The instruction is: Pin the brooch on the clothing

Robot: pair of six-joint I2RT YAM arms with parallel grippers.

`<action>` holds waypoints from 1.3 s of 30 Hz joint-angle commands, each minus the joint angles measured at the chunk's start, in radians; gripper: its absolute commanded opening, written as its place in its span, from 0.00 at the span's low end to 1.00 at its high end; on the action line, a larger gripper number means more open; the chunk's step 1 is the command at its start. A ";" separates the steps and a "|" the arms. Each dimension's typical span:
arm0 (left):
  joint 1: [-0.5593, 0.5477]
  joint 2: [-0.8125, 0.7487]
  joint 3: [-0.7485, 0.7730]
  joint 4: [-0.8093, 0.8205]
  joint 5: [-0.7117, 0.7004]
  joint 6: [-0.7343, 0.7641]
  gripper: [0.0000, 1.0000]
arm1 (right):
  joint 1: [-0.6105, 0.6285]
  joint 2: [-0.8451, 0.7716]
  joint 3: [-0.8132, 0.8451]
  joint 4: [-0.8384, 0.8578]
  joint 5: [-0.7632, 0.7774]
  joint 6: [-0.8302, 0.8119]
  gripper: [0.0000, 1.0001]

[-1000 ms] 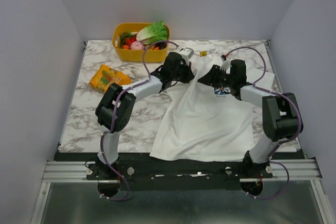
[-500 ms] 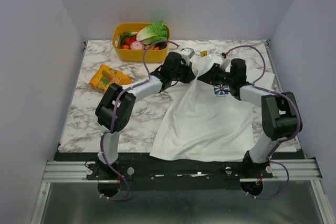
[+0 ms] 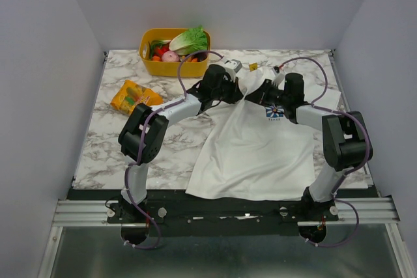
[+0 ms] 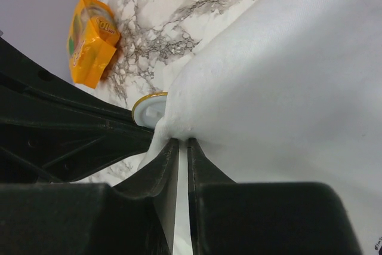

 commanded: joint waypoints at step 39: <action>-0.016 -0.083 0.056 0.041 0.108 0.013 0.00 | 0.098 -0.020 0.188 -0.400 0.236 -0.231 0.05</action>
